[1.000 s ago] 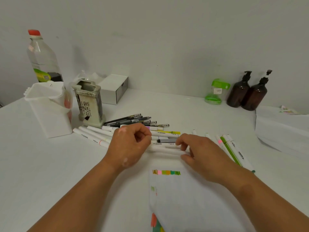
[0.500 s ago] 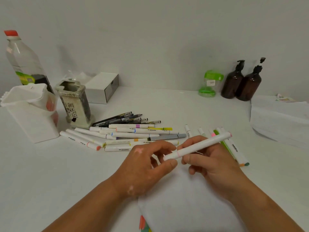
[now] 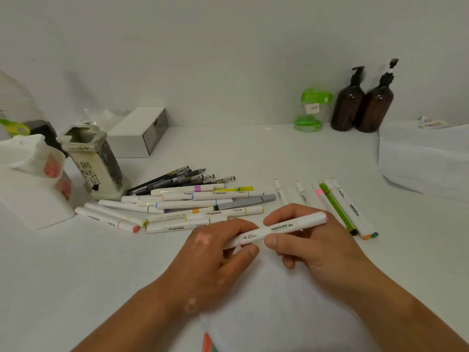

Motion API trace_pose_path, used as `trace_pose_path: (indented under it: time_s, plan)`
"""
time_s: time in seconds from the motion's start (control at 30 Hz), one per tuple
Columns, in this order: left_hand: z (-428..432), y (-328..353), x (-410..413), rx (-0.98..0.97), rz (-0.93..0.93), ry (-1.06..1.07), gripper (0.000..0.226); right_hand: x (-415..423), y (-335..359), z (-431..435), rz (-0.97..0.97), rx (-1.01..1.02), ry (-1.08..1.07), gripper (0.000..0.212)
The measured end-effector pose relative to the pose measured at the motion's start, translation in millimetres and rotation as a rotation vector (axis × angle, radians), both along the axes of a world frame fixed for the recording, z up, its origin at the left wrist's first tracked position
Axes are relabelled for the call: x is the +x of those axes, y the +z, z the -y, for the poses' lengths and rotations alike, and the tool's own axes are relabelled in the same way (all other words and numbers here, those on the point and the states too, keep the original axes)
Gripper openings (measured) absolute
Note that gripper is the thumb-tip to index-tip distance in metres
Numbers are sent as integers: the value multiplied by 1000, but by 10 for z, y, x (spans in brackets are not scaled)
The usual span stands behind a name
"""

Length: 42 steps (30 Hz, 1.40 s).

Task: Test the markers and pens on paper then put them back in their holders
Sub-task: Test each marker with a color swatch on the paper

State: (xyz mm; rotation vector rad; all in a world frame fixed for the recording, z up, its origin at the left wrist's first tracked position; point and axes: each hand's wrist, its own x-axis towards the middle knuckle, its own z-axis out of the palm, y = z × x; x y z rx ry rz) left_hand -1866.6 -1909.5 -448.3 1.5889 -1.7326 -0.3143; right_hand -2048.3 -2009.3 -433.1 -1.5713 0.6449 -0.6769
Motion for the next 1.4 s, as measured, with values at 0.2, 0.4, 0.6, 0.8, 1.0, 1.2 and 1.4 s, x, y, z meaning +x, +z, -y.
trace_pose_path:
  time_s: [0.2, 0.4, 0.6, 0.8, 1.0, 1.2, 1.4]
  plan:
    - [23, -24, -32, -23, 88, -43, 27, 29, 2, -48, 0, 8, 6, 18]
    - [31, -18, -21, -25, 98, -36, 37, 41, 16, -92, 16, -2, 41, 11]
    - [10, -30, 42, 10, 104, 41, 39, 37, -17, -50, 50, 3, -80, 9]
    - [13, -93, 137, 166, 199, 99, 64, 41, -61, -47, 13, 102, -159, 12]
    - [33, -123, 148, 271, 260, 86, 63, 118, -158, -109, -308, -96, -192, 9]
    - [43, -140, 156, 309, 262, 97, 63, 133, -174, -119, -370, -178, -214, 10]
    - [54, -160, 161, 313, 270, 100, 63, 122, -176, -119, -398, -197, -186, 10]
